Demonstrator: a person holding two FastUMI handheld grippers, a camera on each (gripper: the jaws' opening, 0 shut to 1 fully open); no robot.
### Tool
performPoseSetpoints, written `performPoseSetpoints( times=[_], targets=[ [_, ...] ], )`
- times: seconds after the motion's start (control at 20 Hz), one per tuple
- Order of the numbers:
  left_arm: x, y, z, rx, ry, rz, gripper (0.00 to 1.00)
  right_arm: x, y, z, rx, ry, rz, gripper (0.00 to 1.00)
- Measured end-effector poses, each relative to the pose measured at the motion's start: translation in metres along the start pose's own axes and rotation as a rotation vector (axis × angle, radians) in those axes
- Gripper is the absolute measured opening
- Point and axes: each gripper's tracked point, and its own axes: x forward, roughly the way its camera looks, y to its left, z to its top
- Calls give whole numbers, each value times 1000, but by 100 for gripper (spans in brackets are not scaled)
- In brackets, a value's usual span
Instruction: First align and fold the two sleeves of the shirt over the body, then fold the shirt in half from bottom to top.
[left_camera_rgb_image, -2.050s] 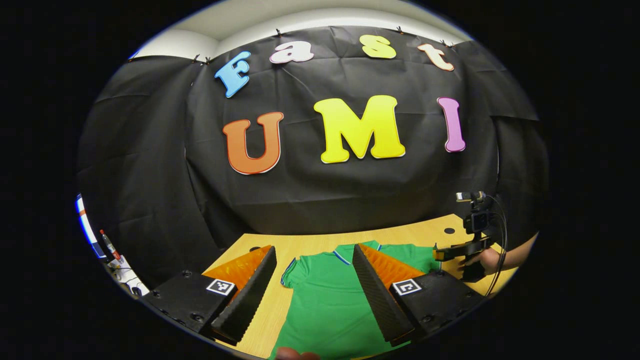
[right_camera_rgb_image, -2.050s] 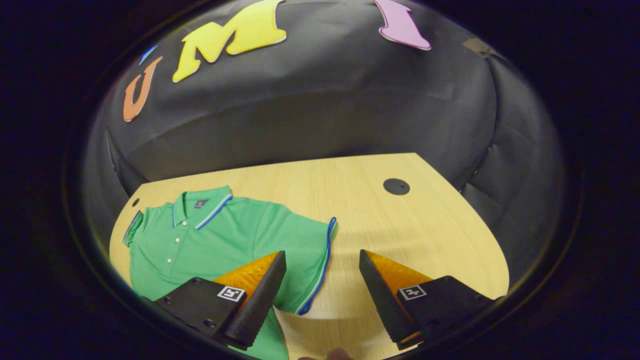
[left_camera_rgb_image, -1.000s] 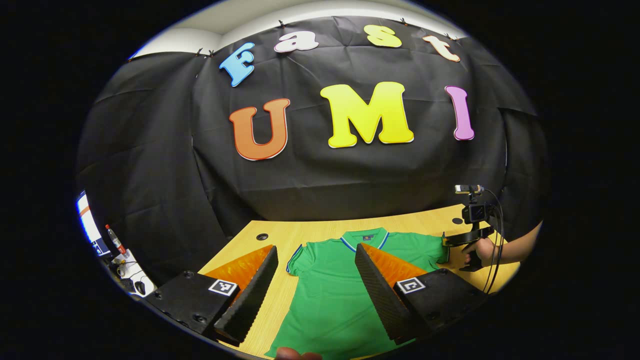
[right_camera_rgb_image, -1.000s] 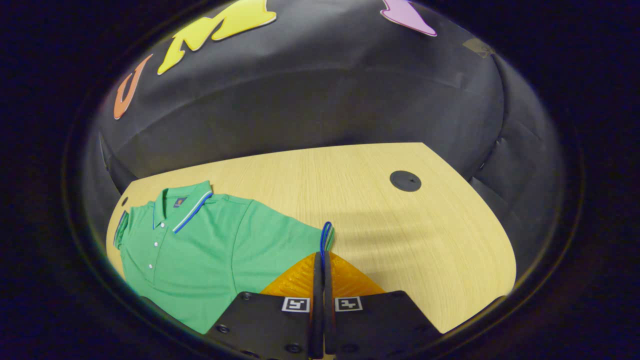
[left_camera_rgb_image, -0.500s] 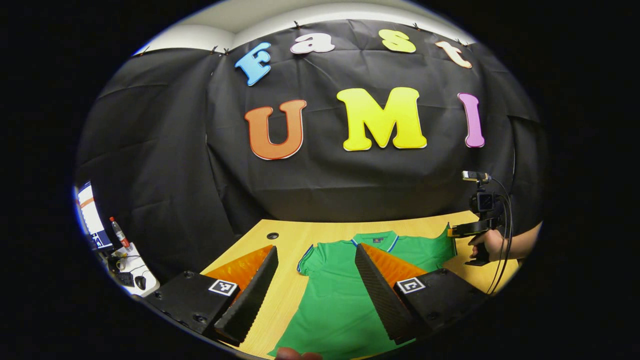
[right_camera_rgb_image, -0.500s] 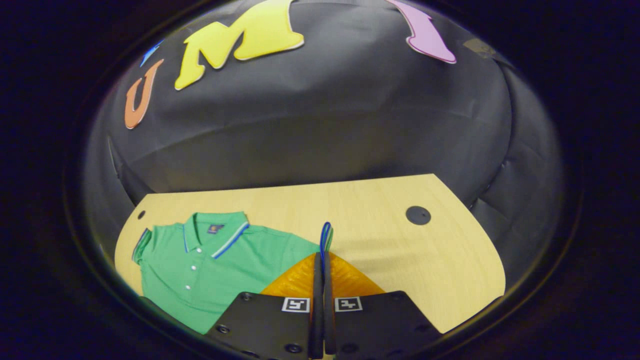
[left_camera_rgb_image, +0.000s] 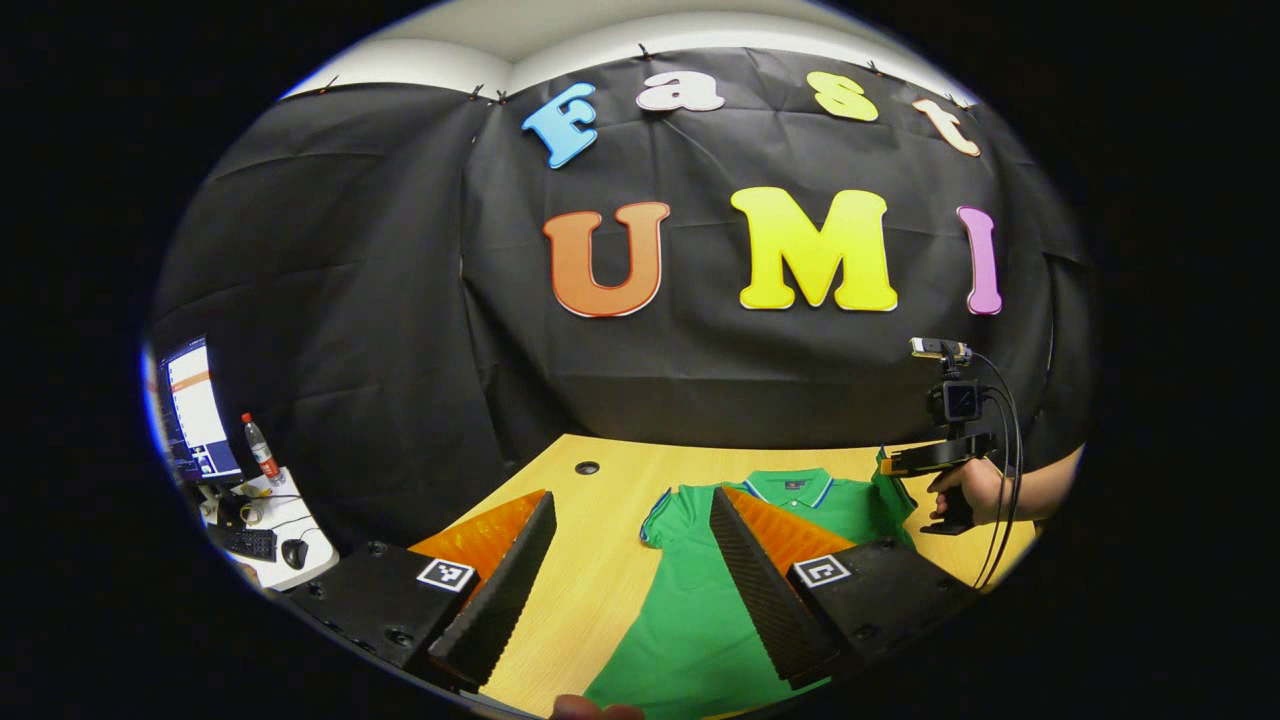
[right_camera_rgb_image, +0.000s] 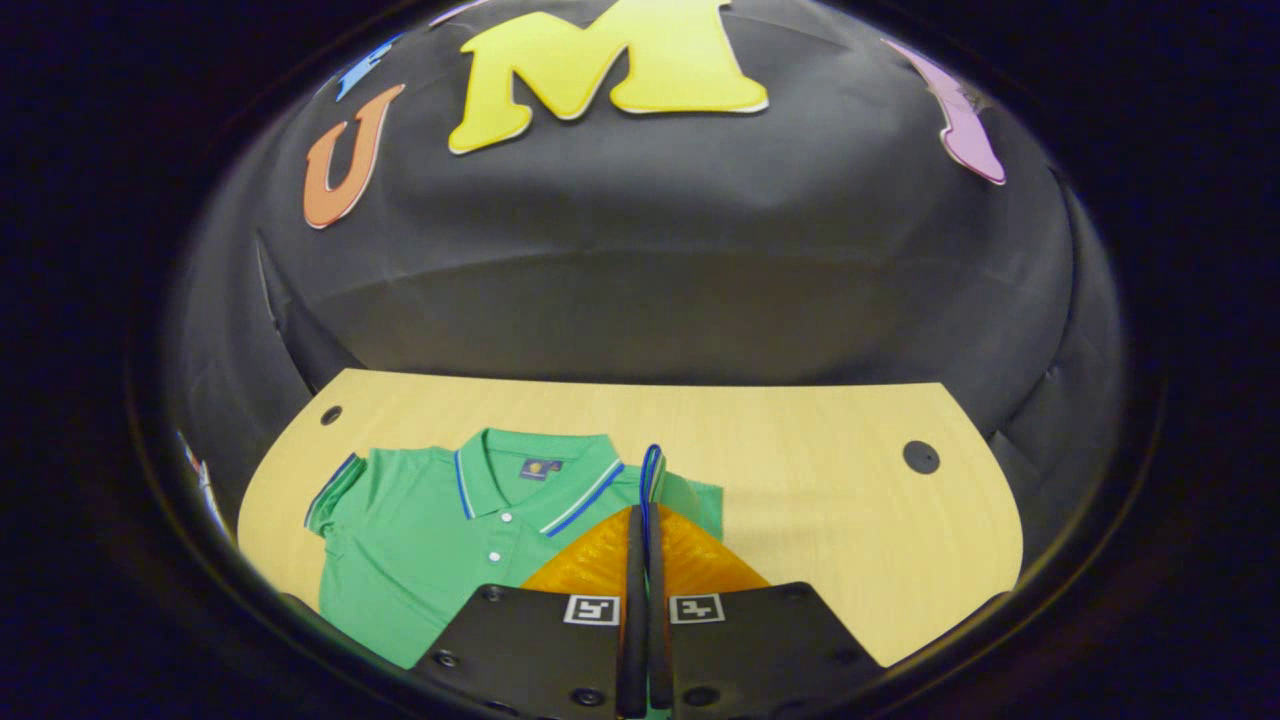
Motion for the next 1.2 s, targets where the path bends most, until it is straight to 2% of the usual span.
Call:
performPoseSetpoints(
  times=[0.15, 0.2, 0.35, 0.4, 0.45, 0.55, 0.8, 0.85, 1.2],
  targets=[
    [-7, 22, -2, 4, 4, 36, 99, 12, 19, -10, -5, 37, 1, 4],
    [-9, 30, -3, 6, 5, 51, 99, 16, 24, -13, -8, 41, 0, 0],
    [-12, 44, -6, -7, 12, 85, 99, 17, 40, -14, -4, 49, 28, 7],
    [-13, 47, -8, -14, 16, 90, 99, 16, 45, -15, -1, 48, 40, 5],
    [-13, 50, -9, -23, 20, 93, 99, 16, 49, -14, 0, 45, 52, 10],
    [-15, 50, -11, -33, 25, 87, 99, 9, 53, -9, -3, 34, 68, 32],
    [-9, 44, -2, -28, -6, 42, 99, -27, 40, 11, -67, -51, 33, 100],
    [-10, 41, 4, -31, -11, 31, 99, -39, 39, 15, -75, -70, 32, 94],
    [9, 29, 12, -43, -41, -95, 99, -163, 31, 37, -110, -233, 30, 93]
  ],
)
